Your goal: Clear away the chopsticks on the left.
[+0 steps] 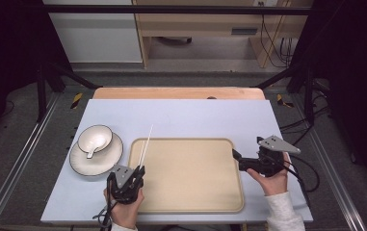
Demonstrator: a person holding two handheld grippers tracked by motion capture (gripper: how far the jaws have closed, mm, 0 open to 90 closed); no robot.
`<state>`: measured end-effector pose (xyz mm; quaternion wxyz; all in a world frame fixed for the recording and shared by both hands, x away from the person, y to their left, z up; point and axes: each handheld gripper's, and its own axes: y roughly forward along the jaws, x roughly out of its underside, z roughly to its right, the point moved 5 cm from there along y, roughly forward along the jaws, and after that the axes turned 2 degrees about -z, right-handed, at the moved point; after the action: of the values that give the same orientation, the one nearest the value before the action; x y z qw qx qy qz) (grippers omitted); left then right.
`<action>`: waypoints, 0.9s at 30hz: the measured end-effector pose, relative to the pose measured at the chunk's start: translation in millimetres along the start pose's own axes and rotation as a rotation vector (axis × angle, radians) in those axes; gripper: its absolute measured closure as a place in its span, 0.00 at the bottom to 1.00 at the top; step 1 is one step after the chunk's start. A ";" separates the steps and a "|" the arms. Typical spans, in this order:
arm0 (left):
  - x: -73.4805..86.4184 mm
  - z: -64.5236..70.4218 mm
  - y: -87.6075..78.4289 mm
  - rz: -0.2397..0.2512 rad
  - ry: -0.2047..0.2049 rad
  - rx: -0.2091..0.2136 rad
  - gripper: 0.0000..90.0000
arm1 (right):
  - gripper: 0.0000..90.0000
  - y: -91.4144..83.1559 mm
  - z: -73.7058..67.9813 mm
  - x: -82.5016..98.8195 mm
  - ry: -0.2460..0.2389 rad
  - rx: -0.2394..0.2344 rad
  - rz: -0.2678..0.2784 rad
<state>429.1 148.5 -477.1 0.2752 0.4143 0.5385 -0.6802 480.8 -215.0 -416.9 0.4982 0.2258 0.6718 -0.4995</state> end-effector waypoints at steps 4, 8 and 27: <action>6.8 1.8 6.2 -0.018 -0.002 -0.006 0.94 | 0.03 1.4 -1.0 0.7 -0.002 -0.001 -0.005; 12.5 1.8 12.0 -0.040 -0.002 -0.010 0.94 | 0.03 1.9 -1.0 1.1 -0.005 -0.001 -0.008; 26.0 3.4 28.5 -0.132 0.012 -0.031 0.94 | 0.04 4.1 -2.1 2.3 -0.006 0.000 -0.017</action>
<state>438.5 139.4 -513.6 0.2326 0.3776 0.5767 -0.6861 482.2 -211.9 -420.7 0.4960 0.2185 0.6723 -0.5042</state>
